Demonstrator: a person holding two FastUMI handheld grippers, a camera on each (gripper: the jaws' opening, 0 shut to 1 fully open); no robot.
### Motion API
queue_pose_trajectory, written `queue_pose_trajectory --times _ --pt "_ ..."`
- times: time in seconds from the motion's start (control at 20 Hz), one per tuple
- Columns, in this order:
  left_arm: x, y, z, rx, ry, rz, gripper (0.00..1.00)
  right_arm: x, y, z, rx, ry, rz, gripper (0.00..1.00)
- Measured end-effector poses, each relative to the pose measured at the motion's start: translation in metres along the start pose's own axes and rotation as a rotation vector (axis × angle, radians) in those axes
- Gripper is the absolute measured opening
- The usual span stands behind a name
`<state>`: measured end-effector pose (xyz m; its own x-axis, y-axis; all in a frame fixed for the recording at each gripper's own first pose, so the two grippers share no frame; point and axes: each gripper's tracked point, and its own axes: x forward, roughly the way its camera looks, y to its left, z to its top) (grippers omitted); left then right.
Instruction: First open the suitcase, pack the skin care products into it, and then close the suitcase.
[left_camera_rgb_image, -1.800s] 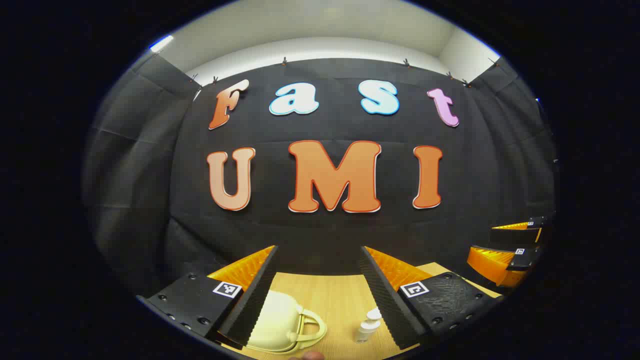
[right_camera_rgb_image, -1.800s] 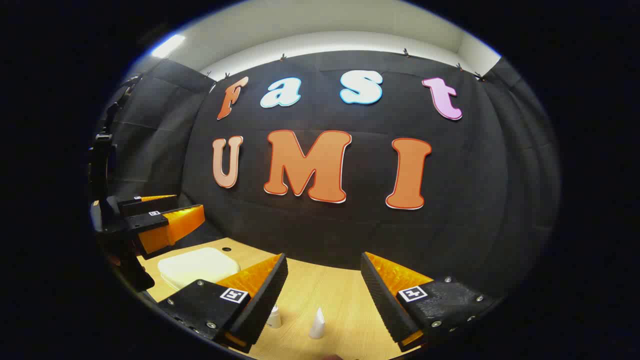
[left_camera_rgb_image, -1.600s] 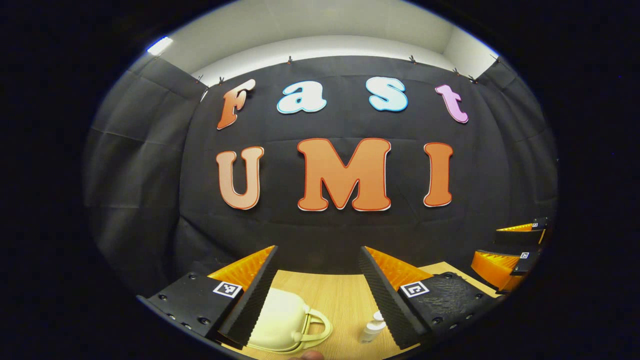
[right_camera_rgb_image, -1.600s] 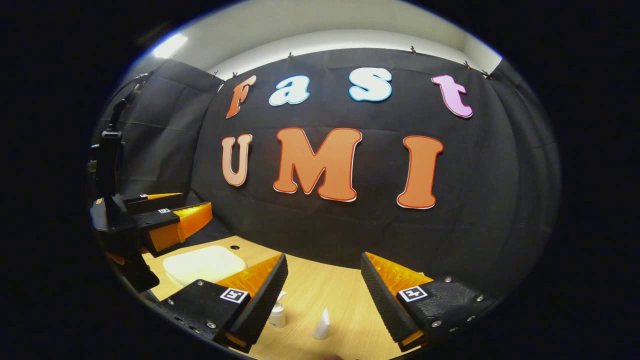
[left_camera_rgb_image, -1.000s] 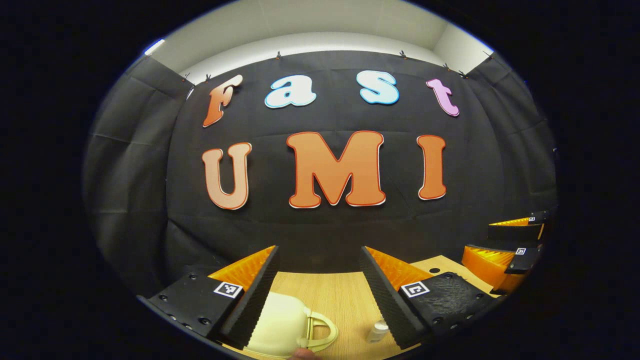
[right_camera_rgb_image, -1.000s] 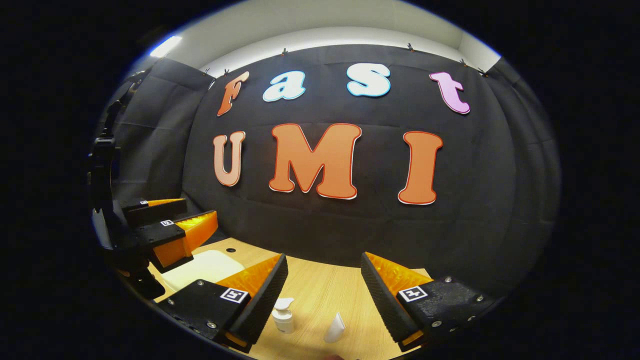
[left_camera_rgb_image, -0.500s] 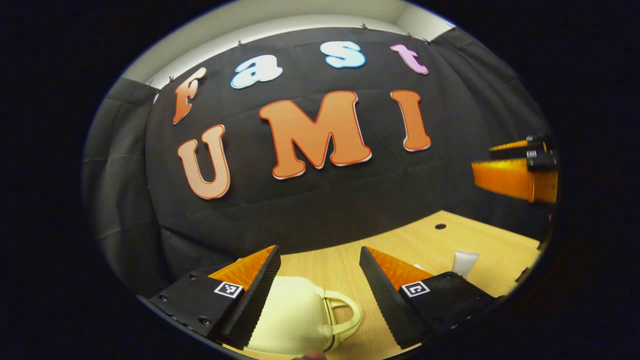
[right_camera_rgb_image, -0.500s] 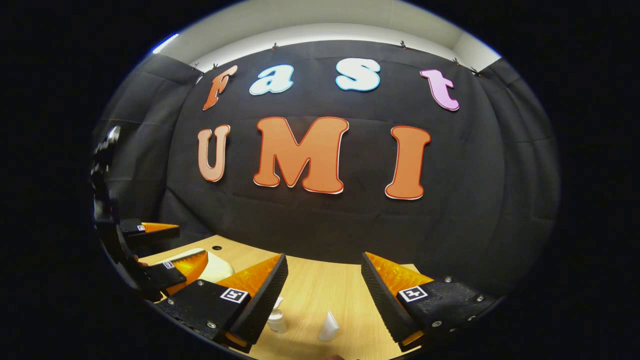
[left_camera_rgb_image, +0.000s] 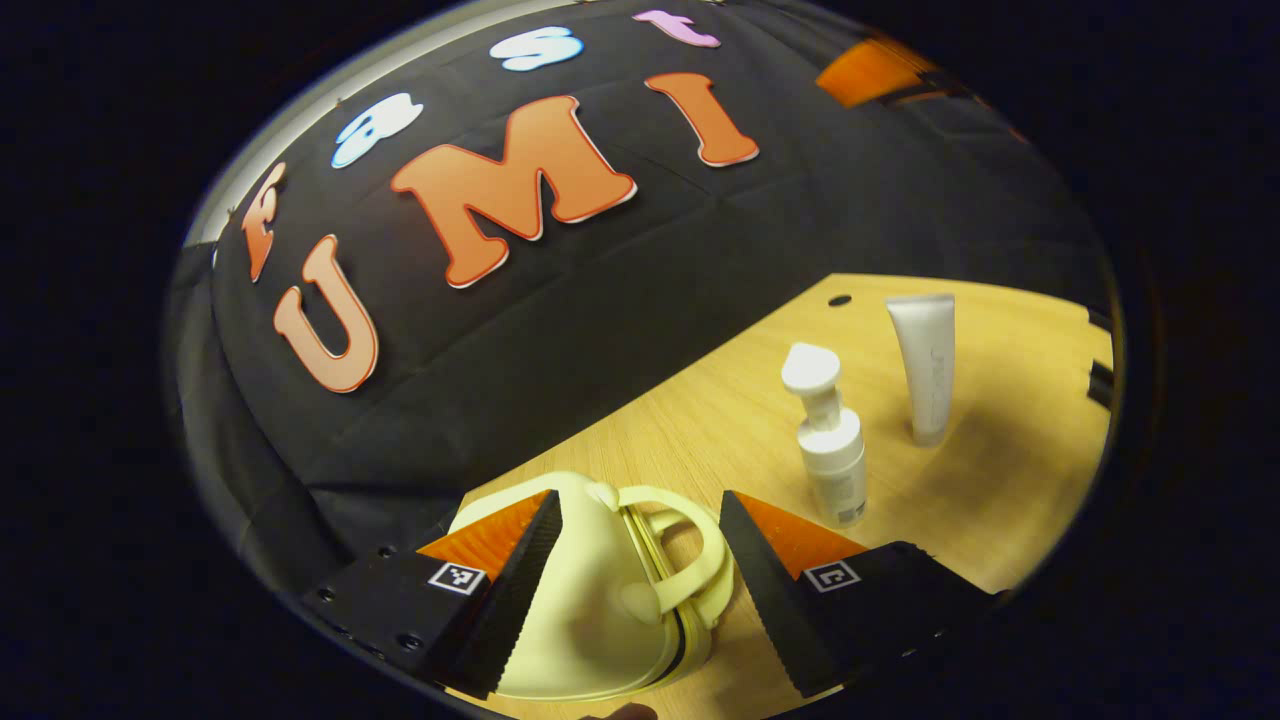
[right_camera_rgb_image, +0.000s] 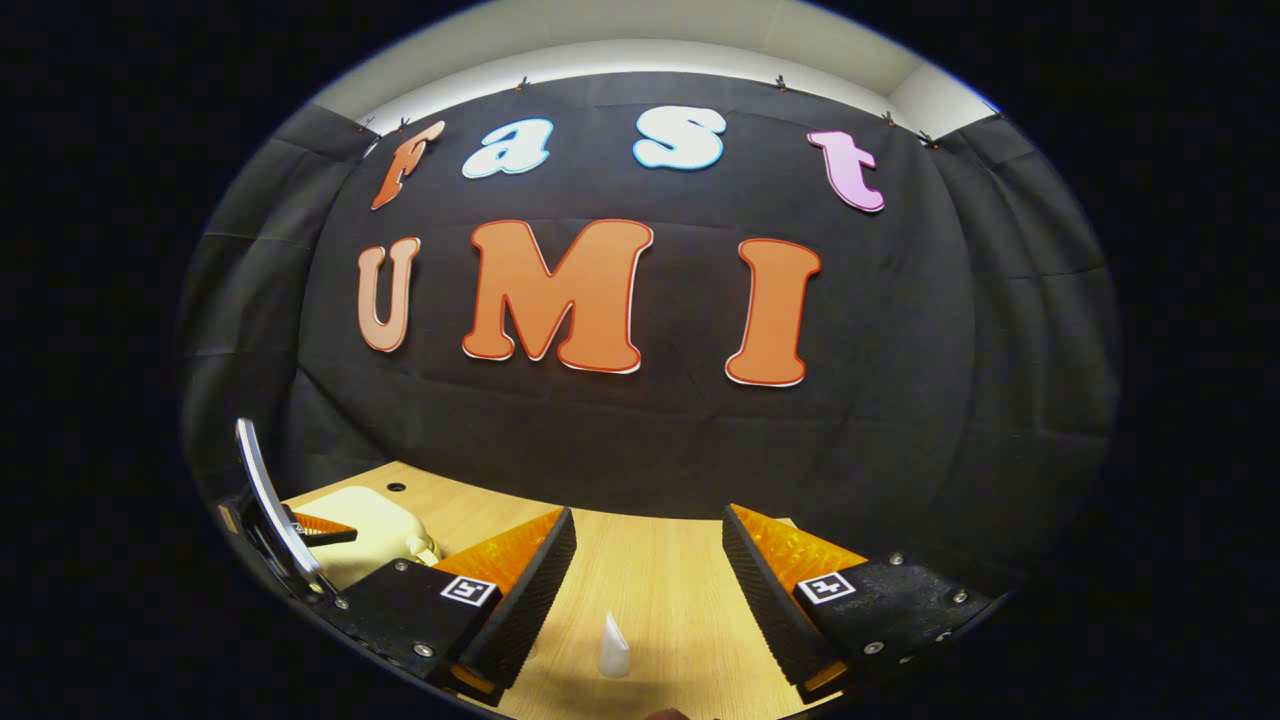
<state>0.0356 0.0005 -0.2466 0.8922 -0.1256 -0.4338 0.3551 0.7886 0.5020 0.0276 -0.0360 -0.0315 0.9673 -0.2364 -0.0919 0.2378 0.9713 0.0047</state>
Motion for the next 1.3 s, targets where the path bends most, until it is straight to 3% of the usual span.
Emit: queue_pose_trajectory --times 0.3,0.5,0.7,0.8,0.85,0.95,1.0,1.15,1.2,1.3 --pt "0.017 -0.016 -0.046 0.191 0.087 -0.032 0.98 -0.001 -0.015 -0.01 0.012 0.022 -0.049 0.94" --pt "0.023 -0.017 -0.051 0.327 0.096 -0.029 0.97 0.001 -0.014 -0.014 0.016 0.03 -0.055 0.94" --pt "0.036 -0.019 -0.052 0.456 0.115 -0.029 0.85 0.002 -0.011 -0.013 0.01 0.027 -0.048 0.94" --pt "0.043 -0.021 -0.056 0.492 0.124 -0.035 0.63 0.003 -0.009 -0.011 0.007 0.023 -0.044 0.94" --pt "0.042 -0.024 -0.058 0.51 0.137 -0.052 0.6 0.004 -0.01 -0.011 0.003 0.023 -0.046 0.94" --pt "0.047 -0.025 -0.045 0.53 0.099 -0.032 0.41 0.004 -0.011 -0.012 0.002 0.021 -0.043 0.94" --pt "0.043 -0.023 -0.046 0.525 0.098 -0.034 0.17 0.006 -0.01 -0.011 0.0 0.02 -0.044 0.94" --pt "0.042 -0.019 -0.03 0.478 0.067 -0.02 0.14 0.008 -0.007 -0.008 0.002 0.016 -0.041 0.94" --pt "0.037 -0.008 -0.027 0.455 0.048 -0.011 0.04 0.008 -0.008 -0.007 -0.001 0.014 -0.043 0.94" --pt "0.03 0.007 -0.017 0.346 0.039 0.0 0.04 0.009 -0.006 -0.006 -0.008 0.012 -0.039 0.94"
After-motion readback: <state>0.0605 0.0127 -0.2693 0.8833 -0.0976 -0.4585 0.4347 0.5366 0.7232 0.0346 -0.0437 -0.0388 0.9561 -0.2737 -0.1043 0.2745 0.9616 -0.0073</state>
